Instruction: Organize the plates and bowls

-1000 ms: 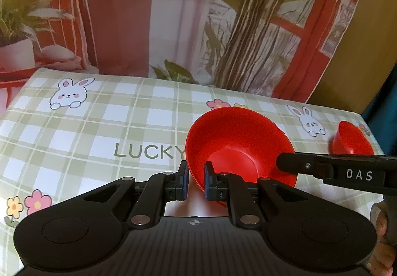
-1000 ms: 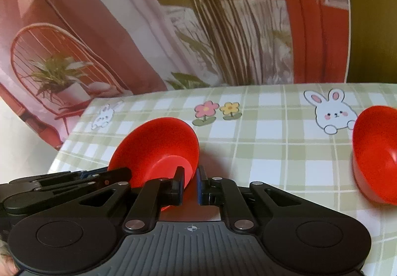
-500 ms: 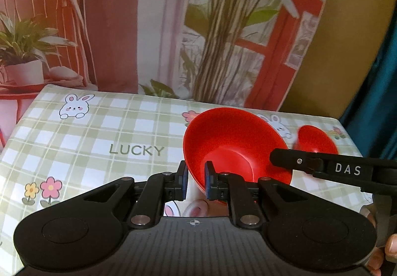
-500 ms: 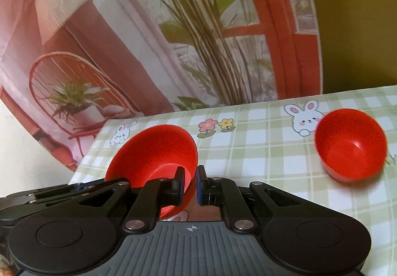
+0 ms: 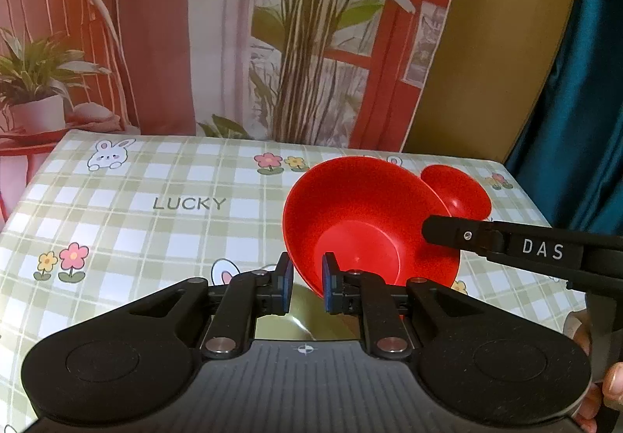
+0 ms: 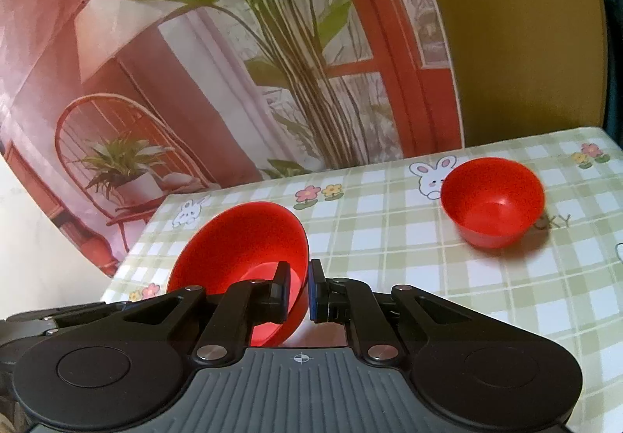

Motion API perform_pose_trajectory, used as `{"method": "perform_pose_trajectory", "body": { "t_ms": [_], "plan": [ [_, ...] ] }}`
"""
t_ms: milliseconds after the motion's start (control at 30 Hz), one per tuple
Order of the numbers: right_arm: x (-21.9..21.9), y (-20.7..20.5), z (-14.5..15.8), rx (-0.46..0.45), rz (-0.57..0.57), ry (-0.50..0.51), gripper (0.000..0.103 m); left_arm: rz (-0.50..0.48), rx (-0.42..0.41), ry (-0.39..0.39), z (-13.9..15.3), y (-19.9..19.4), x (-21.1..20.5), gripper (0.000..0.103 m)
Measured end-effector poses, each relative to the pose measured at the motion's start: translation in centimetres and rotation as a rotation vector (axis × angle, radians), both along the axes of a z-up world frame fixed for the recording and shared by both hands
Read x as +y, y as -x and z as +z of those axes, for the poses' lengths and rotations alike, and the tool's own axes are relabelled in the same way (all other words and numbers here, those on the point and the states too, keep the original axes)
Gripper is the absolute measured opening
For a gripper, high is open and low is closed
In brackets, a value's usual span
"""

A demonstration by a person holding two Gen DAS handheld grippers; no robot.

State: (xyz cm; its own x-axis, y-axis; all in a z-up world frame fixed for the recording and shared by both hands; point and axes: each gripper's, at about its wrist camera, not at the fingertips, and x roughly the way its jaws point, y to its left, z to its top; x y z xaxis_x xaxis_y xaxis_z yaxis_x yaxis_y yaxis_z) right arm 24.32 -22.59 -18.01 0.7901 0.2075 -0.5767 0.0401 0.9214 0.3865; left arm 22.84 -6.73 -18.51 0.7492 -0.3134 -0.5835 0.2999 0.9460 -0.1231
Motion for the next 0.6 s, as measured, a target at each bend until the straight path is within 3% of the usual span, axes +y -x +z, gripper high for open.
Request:
{"method": "perform_pose_trajectory", "body": {
  "t_ms": [600],
  "plan": [
    [-1.0,3.6,-0.2,-0.021,-0.011,0.0,0.009,-0.018,0.011,0.007,-0.8,3.5,-1.2,0.017]
  ]
}}
